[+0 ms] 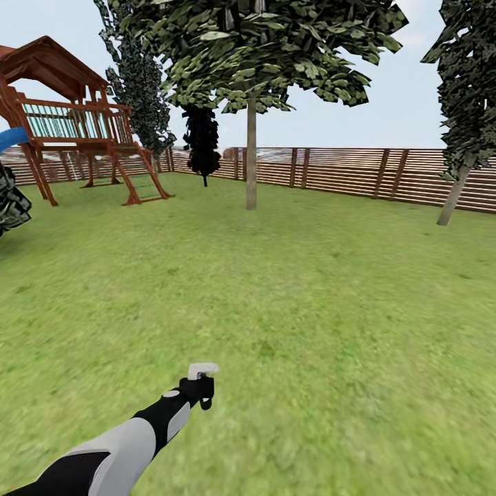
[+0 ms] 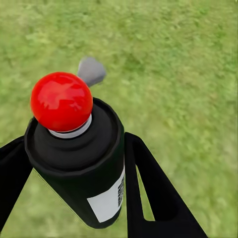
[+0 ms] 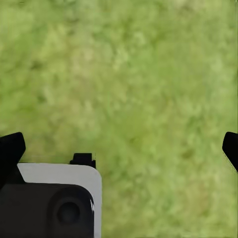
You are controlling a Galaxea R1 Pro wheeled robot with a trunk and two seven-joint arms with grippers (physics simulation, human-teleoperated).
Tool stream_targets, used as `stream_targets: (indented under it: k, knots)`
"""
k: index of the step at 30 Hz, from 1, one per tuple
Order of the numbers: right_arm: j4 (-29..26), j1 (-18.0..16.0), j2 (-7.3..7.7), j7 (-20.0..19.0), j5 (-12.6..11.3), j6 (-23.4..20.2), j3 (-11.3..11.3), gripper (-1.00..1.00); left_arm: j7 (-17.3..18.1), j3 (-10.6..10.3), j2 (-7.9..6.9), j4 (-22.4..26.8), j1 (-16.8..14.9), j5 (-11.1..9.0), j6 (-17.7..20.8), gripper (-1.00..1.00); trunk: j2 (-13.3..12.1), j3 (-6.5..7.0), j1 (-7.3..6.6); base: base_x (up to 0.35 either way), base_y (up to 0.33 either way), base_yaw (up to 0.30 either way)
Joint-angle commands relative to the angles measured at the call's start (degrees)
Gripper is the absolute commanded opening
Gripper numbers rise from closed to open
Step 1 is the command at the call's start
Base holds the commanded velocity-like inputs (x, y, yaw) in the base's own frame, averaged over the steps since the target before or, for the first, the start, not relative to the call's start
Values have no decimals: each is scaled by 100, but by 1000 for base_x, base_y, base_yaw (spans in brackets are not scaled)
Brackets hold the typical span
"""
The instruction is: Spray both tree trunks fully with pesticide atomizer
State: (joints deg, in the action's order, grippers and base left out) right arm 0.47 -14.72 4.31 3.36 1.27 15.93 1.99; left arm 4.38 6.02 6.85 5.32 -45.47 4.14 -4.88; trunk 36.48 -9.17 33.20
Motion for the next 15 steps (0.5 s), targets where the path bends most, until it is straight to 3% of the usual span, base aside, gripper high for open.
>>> stream_targets:
  k: [1,15]
  knots:
    - [6,-5,0,25,14,15,20,100,19,49,1,-5,-5,43,-16,-100,7,-9,5,350,0,0]
    - [6,-1,0,25,14,15,20,100,19,49,1,-5,-5,43,-18,-100,7,-9,5,350,0,0]
